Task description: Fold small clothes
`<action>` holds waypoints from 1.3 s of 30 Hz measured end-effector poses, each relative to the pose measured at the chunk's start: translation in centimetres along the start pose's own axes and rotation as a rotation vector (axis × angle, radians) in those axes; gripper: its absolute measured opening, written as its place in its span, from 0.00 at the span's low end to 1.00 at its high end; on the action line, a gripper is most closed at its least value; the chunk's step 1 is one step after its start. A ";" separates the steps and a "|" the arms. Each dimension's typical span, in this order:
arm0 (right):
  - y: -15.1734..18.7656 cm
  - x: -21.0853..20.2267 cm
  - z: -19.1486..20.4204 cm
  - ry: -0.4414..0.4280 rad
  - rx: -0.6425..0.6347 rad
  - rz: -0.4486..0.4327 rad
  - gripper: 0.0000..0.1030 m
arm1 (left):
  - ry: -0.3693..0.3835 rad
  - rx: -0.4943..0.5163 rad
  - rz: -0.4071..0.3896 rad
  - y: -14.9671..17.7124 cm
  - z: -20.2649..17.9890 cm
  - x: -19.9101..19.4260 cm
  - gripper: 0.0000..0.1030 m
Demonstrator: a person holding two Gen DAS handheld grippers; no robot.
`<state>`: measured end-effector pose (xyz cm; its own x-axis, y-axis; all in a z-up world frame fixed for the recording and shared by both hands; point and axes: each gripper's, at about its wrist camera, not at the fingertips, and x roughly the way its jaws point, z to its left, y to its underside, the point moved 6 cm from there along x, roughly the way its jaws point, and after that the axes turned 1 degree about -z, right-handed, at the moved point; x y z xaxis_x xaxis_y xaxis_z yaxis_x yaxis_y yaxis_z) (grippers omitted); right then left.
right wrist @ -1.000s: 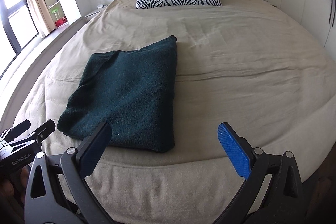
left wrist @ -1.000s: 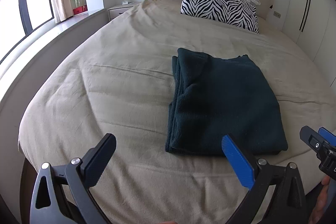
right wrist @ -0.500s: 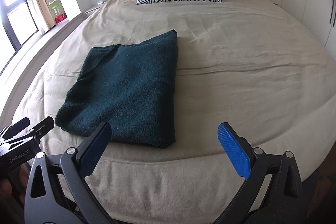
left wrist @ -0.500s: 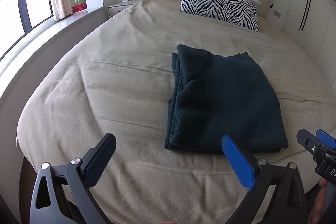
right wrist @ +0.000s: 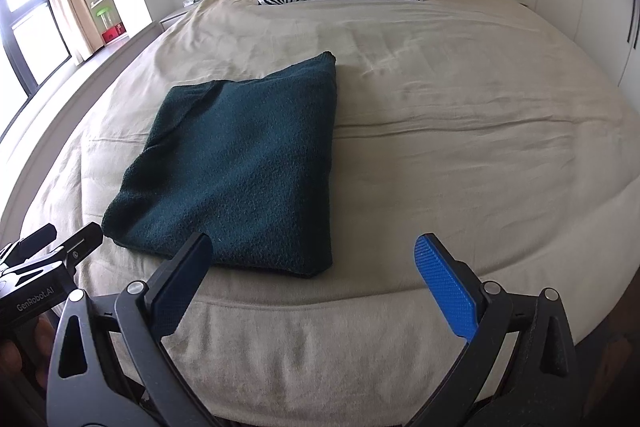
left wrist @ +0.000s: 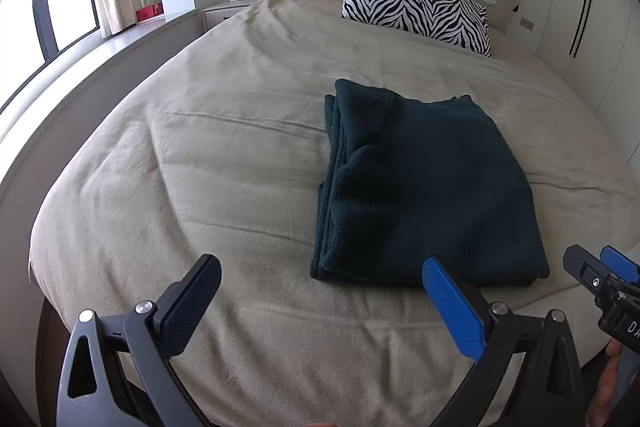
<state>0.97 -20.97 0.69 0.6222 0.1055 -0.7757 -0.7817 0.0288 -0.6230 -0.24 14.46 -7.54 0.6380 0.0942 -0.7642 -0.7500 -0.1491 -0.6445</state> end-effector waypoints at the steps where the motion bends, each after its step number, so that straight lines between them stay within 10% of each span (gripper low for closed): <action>1: 0.0 0.0 0.0 0.000 0.000 0.000 1.00 | 0.001 0.001 0.001 0.0 0.0 0.0 1.00; 39: 0.8 0.7 -0.2 0.006 -0.002 0.015 1.00 | 0.004 0.001 0.014 0.6 0.2 0.6 1.00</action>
<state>0.81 -21.07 -0.34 0.6105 0.0998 -0.7857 -0.7909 0.0252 -0.6114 -0.37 14.61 -8.43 0.6285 0.0882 -0.7728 -0.7587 -0.1497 -0.6341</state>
